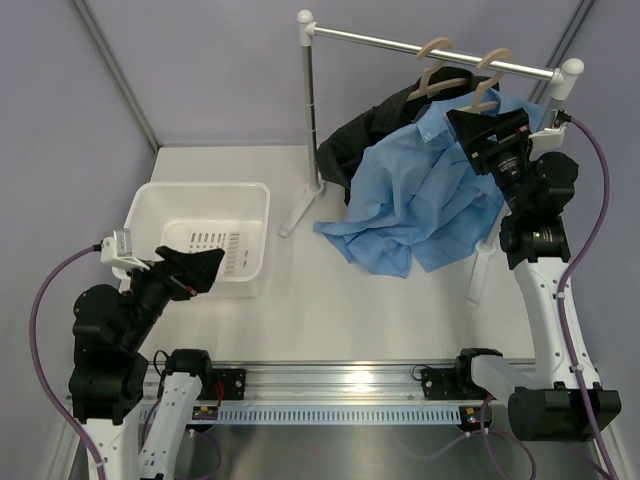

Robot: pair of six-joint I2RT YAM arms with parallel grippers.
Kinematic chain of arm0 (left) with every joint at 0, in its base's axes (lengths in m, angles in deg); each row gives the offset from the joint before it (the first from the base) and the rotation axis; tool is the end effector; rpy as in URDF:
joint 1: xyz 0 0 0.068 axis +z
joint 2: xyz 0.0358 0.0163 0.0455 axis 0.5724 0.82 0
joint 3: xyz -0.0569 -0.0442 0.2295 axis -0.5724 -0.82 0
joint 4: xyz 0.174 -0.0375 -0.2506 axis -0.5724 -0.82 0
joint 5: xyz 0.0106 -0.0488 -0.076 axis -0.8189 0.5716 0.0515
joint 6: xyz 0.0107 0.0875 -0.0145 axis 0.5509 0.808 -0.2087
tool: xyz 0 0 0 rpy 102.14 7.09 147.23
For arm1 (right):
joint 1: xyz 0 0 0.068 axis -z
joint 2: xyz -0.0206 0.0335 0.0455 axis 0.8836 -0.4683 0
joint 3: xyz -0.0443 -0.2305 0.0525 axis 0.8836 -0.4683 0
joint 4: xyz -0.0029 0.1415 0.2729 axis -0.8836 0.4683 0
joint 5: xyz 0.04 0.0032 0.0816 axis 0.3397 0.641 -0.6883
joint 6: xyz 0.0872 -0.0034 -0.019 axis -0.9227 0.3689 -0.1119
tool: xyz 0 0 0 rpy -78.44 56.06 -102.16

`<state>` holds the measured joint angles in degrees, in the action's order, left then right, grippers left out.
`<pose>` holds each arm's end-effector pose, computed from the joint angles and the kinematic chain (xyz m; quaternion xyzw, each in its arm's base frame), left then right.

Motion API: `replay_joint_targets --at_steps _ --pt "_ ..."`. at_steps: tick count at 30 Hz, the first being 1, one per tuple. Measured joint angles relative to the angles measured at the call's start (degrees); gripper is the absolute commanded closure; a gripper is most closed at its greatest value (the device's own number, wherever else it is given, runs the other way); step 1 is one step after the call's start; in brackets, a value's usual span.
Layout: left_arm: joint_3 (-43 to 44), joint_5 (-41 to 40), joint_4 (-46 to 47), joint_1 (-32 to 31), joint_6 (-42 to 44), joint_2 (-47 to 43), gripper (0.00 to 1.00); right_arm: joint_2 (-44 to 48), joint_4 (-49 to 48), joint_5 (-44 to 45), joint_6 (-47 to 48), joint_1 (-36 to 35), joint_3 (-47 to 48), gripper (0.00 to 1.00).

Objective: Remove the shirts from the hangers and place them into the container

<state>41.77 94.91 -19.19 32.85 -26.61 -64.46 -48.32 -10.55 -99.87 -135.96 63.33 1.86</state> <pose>0.1469 -0.0286 0.4053 -0.1254 0.7304 -0.3241 0.5880 0.3403 0.0182 0.4418 0.1941 0.6126 0.4436 0.6247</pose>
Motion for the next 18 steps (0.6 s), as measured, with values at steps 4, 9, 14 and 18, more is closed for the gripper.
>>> replay_joint_targets --at_steps 4,9,14,18 --pt "-0.55 0.76 0.42 0.00 0.07 0.00 0.04 1.55 -5.29 3.45 -3.37 0.00 -4.00 0.04" --pt "-1.57 1.73 0.66 0.00 0.42 0.02 0.04 1.81 -7.85 6.51 -6.43 0.00 -5.81 0.08" --pt "-1.62 2.43 1.20 0.00 0.46 0.02 0.04 -0.04 -12.13 7.80 -9.75 0.02 -6.16 0.16" --pt "-1.62 2.82 1.49 0.00 0.61 0.02 0.04 -3.58 -13.68 9.01 -13.18 -0.04 -6.19 0.16"
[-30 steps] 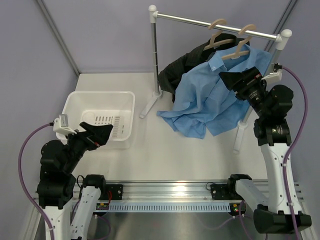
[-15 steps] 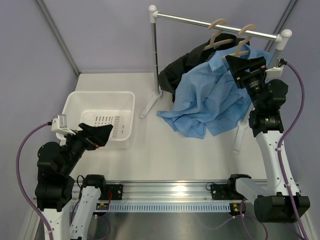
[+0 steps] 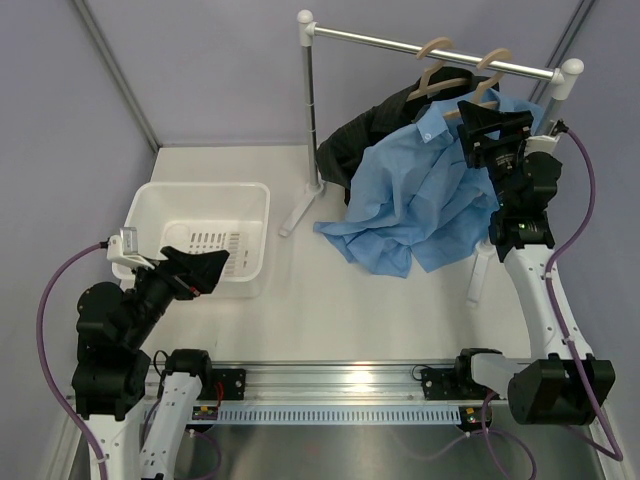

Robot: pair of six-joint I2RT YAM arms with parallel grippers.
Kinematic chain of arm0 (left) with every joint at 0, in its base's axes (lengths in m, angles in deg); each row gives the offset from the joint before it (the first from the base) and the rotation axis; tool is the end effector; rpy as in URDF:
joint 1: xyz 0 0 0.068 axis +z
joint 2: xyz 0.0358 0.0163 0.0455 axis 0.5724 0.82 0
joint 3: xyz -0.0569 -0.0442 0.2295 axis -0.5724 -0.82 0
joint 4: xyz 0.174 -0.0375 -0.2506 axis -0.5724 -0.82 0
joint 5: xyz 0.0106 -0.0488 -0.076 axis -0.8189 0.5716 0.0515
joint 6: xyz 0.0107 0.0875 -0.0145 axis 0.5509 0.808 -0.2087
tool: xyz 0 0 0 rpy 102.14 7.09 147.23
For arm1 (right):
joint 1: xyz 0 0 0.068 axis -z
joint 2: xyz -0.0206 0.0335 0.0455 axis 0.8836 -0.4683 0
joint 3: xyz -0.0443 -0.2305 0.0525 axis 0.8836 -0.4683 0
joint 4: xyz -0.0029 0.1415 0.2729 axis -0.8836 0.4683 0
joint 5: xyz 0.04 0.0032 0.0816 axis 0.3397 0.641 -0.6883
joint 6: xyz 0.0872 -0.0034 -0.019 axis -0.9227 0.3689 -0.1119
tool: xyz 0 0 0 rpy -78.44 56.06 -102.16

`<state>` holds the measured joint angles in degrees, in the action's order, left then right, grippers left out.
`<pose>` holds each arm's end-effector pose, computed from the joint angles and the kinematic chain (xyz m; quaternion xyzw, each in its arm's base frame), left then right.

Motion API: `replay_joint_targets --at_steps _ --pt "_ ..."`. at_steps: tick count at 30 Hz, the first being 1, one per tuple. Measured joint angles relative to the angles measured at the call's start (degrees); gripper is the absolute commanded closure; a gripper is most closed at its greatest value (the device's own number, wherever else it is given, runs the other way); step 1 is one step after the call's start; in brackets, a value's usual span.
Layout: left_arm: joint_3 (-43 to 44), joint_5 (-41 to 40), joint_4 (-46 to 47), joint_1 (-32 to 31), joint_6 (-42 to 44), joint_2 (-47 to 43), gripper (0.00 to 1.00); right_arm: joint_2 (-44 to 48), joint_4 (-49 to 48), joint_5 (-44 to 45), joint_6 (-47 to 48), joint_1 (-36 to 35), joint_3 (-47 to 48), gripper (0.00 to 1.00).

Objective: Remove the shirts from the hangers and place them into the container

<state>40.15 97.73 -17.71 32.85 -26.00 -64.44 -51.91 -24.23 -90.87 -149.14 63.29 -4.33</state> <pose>0.1520 -0.0325 0.3995 -0.1056 0.7339 -0.3370 0.5803 0.3663 0.0058 0.4095 0.2986 0.5361 0.4857 0.6225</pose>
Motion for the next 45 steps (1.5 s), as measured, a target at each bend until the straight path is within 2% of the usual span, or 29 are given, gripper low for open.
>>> replay_joint_targets --at_steps 15,20,22,26,29,32,36,39,41,43,45 --pt "0.00 0.04 0.02 0.02 1.33 0.13 0.02 -3.15 -1.64 6.60 -1.44 -5.99 -0.46 0.15" --pt "-1.09 2.01 1.60 0.02 1.44 0.13 0.11 -1.86 -0.96 11.69 1.60 -10.62 -0.59 0.01" --pt "-2.43 5.29 4.04 0.02 1.53 0.68 0.13 -0.35 -0.28 13.11 3.85 -11.67 -0.76 0.01" --pt "-2.10 13.16 9.57 -0.09 1.75 7.19 0.12 4.20 1.70 14.95 8.90 -12.09 -1.27 0.01" --pt "0.79 14.82 11.58 -1.33 2.75 14.49 0.11 9.27 5.25 17.07 13.53 -12.11 -1.27 0.00" --pt "6.58 14.84 14.08 -6.32 4.13 22.10 0.09 15.13 9.90 19.78 18.43 -12.11 -1.03 0.00" --pt "17.25 9.88 15.26 -21.14 9.79 32.85 0.06 21.20 18.29 21.70 24.17 -12.11 1.33 0.01" --pt "23.50 7.91 17.42 -29.90 15.85 39.56 0.02 23.85 25.86 20.59 27.21 -12.09 4.20 0.00" --pt "25.42 7.17 18.51 -32.39 19.65 42.38 0.02 25.29 29.40 18.40 28.22 -12.09 4.28 0.02" --pt "26.93 6.78 19.76 -34.07 23.30 45.31 0.02 27.02 32.22 14.99 28.52 -12.11 1.97 0.15" --pt "28.02 6.43 21.53 -34.60 26.12 48.02 0.01 29.73 33.16 10.82 28.46 -12.11 -4.33 0.15"
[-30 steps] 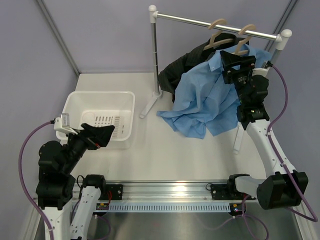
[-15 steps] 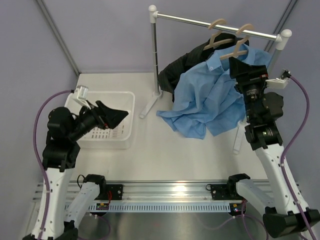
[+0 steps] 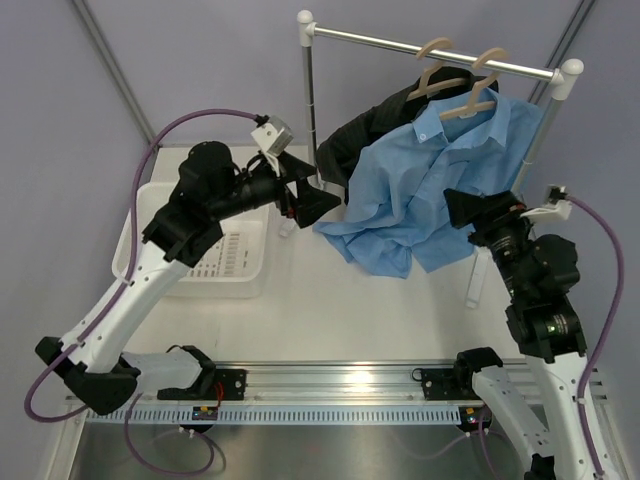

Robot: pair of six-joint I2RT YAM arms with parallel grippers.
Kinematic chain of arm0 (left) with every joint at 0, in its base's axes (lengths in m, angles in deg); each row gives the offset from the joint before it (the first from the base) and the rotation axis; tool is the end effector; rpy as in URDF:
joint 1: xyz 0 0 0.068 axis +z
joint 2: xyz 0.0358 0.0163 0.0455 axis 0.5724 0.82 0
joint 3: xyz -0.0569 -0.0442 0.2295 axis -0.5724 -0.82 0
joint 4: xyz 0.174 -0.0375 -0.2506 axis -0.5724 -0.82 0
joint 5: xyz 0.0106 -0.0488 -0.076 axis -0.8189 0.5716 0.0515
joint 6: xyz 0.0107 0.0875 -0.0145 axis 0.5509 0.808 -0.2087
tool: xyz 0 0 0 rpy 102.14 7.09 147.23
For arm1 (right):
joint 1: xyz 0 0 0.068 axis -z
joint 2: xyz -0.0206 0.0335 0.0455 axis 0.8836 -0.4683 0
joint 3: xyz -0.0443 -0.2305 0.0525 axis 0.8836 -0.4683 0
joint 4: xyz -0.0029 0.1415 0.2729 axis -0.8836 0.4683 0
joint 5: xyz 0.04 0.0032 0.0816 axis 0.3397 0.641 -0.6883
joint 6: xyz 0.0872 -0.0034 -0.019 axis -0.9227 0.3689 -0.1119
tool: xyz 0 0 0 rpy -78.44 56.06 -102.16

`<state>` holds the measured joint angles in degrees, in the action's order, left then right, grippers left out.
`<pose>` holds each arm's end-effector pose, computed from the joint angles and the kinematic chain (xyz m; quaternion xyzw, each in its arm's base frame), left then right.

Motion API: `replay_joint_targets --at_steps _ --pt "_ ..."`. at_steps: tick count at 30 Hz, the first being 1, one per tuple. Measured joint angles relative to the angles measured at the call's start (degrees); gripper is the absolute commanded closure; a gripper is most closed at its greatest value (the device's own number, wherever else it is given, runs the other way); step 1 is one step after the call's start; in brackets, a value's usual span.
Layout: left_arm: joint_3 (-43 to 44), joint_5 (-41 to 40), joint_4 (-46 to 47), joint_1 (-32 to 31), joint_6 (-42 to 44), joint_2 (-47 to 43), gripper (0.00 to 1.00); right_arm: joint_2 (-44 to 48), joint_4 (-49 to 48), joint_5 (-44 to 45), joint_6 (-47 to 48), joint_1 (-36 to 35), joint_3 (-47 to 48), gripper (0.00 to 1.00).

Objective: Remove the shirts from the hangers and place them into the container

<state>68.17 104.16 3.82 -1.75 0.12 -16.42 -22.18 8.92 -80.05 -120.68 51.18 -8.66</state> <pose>0.2554 -0.2340 0.4559 0.3139 0.6610 -0.4155 0.5403 0.2267 0.0422 0.4358 0.1800 0.6394 0.3222 0.6745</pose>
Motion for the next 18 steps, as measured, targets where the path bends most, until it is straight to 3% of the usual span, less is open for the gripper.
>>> replay_joint_targets --at_steps 3,6,18 --pt "1.01 -0.15 2.95 -0.33 3.52 3.87 0.01 2.67 2.60 -4.87 -0.02 0.00 -9.86 0.06" --pt "1.64 0.28 6.08 -0.85 7.41 7.41 0.01 3.61 6.19 -9.31 0.44 0.00 -16.68 0.03" --pt "10.23 4.00 17.42 -2.71 15.39 22.12 0.03 13.33 10.12 -18.84 2.93 0.00 -20.15 0.02"
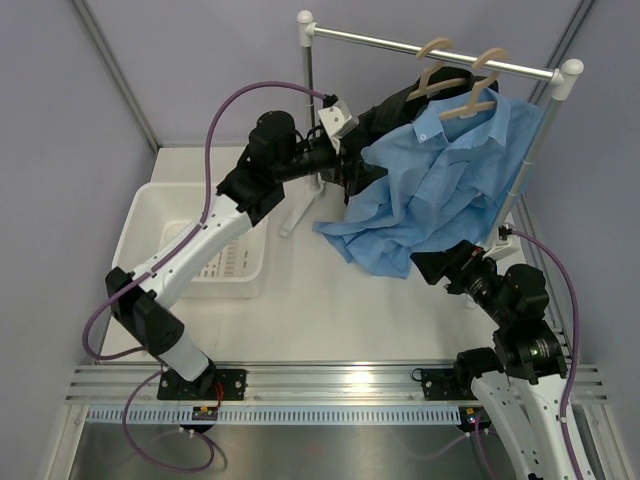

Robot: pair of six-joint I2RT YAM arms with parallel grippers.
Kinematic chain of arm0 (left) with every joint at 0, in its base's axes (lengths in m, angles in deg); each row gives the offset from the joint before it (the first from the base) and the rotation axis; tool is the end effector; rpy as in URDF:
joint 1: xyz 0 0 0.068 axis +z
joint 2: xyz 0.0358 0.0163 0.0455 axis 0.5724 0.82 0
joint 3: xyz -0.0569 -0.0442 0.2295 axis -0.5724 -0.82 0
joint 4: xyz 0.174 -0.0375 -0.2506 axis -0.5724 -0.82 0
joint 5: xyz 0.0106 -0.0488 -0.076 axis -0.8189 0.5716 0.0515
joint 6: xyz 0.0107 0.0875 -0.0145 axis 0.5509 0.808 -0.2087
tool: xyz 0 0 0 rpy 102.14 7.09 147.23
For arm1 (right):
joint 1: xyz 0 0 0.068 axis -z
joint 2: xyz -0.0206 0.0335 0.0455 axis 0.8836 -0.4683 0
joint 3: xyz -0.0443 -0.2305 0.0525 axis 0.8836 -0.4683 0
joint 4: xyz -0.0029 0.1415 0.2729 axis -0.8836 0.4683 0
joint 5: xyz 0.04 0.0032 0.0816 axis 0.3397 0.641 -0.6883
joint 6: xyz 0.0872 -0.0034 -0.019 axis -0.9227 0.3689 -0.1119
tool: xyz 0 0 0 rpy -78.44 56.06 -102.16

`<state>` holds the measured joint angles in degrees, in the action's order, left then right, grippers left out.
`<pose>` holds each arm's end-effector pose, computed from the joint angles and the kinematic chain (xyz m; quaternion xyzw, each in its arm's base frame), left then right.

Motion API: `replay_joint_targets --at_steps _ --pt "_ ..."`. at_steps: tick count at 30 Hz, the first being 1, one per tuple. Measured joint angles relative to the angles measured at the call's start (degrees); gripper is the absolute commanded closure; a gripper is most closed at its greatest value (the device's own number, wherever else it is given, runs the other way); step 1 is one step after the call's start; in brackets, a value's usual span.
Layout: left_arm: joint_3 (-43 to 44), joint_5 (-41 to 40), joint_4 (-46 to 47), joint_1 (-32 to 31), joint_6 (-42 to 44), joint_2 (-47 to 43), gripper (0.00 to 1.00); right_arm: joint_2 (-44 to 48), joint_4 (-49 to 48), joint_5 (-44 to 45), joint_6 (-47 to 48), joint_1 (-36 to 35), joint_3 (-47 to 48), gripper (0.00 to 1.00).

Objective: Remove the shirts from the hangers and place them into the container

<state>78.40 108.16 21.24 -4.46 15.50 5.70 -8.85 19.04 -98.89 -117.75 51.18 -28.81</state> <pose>0.3243 -0.3180 0.4286 0.4288 0.5555 -0.3769 0.6046 0.2099 0.0652 0.3139 0.0826 0.7599 0.3710 0.5273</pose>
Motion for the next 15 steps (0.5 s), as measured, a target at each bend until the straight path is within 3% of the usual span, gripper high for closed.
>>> replay_joint_targets --at_steps 5,10,13,15 --pt "8.26 1.05 1.01 -0.07 0.59 7.34 0.26 2.82 3.17 -0.37 1.25 0.00 -0.07 0.02" --pt "9.42 1.77 1.40 -0.24 0.24 10.40 0.35 4.76 5.31 -0.31 2.36 0.00 0.11 0.01" --pt "9.44 2.12 1.40 -0.55 -0.07 11.43 0.51 4.90 6.27 -0.31 2.71 0.00 0.33 0.01" --pt "9.44 2.29 1.38 -0.85 -0.74 11.85 0.78 4.90 6.34 -0.26 2.91 0.00 0.33 0.02"
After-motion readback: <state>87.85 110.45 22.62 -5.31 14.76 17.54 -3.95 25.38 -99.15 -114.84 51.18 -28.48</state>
